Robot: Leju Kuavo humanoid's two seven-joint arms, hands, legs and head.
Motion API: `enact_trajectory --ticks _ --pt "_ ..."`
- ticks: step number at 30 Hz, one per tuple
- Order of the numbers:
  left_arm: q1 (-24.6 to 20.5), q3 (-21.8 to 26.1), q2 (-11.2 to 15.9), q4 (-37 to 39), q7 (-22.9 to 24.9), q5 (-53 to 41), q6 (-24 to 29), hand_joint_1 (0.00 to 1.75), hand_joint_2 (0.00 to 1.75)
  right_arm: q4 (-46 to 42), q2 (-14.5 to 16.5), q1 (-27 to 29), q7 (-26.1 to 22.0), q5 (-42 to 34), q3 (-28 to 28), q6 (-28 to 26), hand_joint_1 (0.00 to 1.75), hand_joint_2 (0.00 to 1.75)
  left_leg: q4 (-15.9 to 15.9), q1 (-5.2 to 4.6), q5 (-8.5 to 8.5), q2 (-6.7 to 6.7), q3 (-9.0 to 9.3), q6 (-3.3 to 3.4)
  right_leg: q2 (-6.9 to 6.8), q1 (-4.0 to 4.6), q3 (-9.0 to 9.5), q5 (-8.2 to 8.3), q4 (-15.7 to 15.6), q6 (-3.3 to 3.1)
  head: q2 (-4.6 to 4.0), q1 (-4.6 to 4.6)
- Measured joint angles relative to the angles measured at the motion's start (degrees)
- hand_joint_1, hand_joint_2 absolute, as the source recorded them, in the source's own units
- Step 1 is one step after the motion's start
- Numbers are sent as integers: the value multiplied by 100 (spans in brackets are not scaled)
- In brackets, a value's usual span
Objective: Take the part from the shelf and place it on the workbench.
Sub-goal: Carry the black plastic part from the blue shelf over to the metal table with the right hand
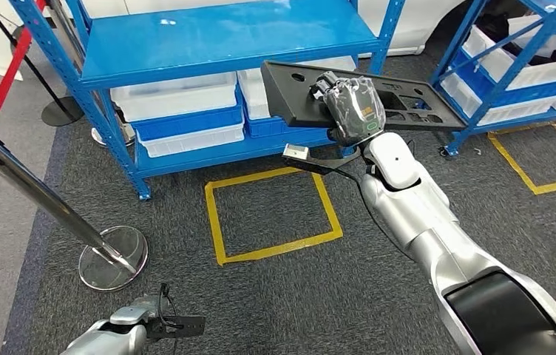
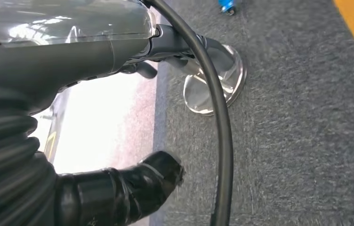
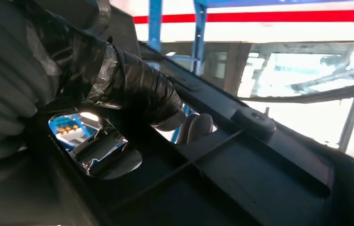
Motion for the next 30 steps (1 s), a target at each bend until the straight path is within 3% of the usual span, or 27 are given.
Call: enact_trajectory --ticks 1,2,3,4,5,7,9,10,11,13,15,16,17,19,21,22,24,25,26,27,29,30 --pt "0 4 2 -1 -5 0 -7 0 175 1 0 4 -1 -4 4 5 175 175 25 3 42 73 -78 -14 -21 -29 71 97 134 29 0 1" --pt "0 10 3 -1 -14 -1 -12 0 175 0 0 4 -1 -10 7 9 175 175 58 7 76 139 -154 -34 -53 -53 240 250 67 54 0 0" --pt "-1 19 3 -3 -21 -1 -17 0 175 -8 0 0 -1 -15 7 11 175 175 96 10 104 198 -219 -58 -124 -67 500 353 -194 71 0 0" --pt "-2 34 9 -8 -26 -2 -22 0 175 -22 1 -7 -1 -20 8 13 175 175 131 7 127 250 -276 -87 -233 -48 806 324 -571 77 0 1" --pt "-2 55 15 -17 -30 -4 -27 0 175 -45 4 -15 -2 -27 9 17 175 175 153 0 152 301 -313 -123 -333 -17 1071 223 -949 43 0 -3" --pt "-1 93 26 -34 -33 -15 -50 0 175 -81 9 -28 -3 -37 10 35 175 175 146 -18 228 406 -345 -201 -409 65 1302 51 -1390 -64 0 -6" --pt "9 124 25 -40 -39 -37 -90 0 175 -89 11 -24 3 -43 13 69 175 175 128 -4 264 457 -369 -276 -310 82 1243 134 -1465 -191 0 -8" --pt "20 138 25 -40 -43 -50 -110 0 175 -89 11 -18 7 -45 16 86 175 175 201 15 159 365 -412 -301 -256 75 1202 188 -1484 -250 0 -8" --pt "34 152 26 -41 -49 -63 -133 0 175 -91 13 -14 11 -49 22 99 175 175 383 29 -35 226 -484 -318 -204 66 1155 248 -1499 -314 0 -11" --pt "60 177 37 -42 -58 -80 -165 0 175 -94 25 -7 16 -54 40 112 175 175 1080 32 -573 -79 -697 -324 -85 73 1044 351 -1496 -403 0 -19" --pt "74 192 55 -42 -61 -86 -181 0 175 -95 34 12 16 -56 54 116 175 175 1734 5 -877 -168 -835 -305 56 114 927 430 -1465 -437 0 -22" --pt "76 197 62 -42 -61 -86 -184 0 175 -95 35 25 16 -56 57 116 175 175 1799 -10 -874 -182 -779 -278 132 135 869 465 -1442 -442 0 -22" --pt "77 201 65 -42 -61 -86 -185 0 175 -95 35 34 16 -56 58 116 175 175 1640 -26 -781 -201 -621 -239 208 152 812 495 -1415 -442 0 -22" --pt "69 220 75 -44 -61 -86 -189 0 175 -102 35 34 17 -57 58 115 175 175 913 -52 -552 -381 -136 -125 347 166 707 553 -1363 -430 0 -17" --pt "60 259 91 -49 -70 -86 -210 0 175 -118 36 26 23 -58 58 115 175 175 365 -66 -447 -597 171 -71 468 135 620 632 -1345 -384 0 -14" --pt "54 277 101 -51 -75 -86 -235 0 175 -124 37 24 25 -60 58 116 175 175 267 -74 -437 -648 208 -64 529 100 586 690 -1362 -346 0 -16" --pt "36 296 95 -53 -90 -85 -288 0 175 -126 30 31 27 -67 60 116 175 175 156 -75 -297 -541 213 -54 661 56 548 806 -1448 -261 0 -23" --pt "20 304 94 -53 -97 -84 -310 0 175 -126 22 29 25 -73 60 116 175 175 79 -62 -215 -464 211 -27 634 69 521 778 -1459 -226 0 -19" --pt "4 313 92 -53 -105 -84 -322 0 175 -126 15 21 24 -78 60 116 175 175 -2 -43 -131 -377 204 2 534 86 475 660 -1388 -194 0 -9" --pt "-8 321 90 -53 -114 -84 -331 0 175 -127 9 9 23 -82 60 116 175 175 -68 -27 -63 -287 181 18 374 94 401 443 -1184 -164 0 -1" --pt "-11 338 99 -52 -127 -84 -343 0 175 -129 9 -8 21 -84 61 117 175 175 -62 -36 18 -121 80 17 83 50 217 -55 -471 -90 0 11" --pt "-8 347 99 -52 -132 -84 -345 0 175 -129 9 -7 20 -84 62 117 175 175 -30 -34 41 -35 15 4 22 10 157 -189 -127 -48 0 11"
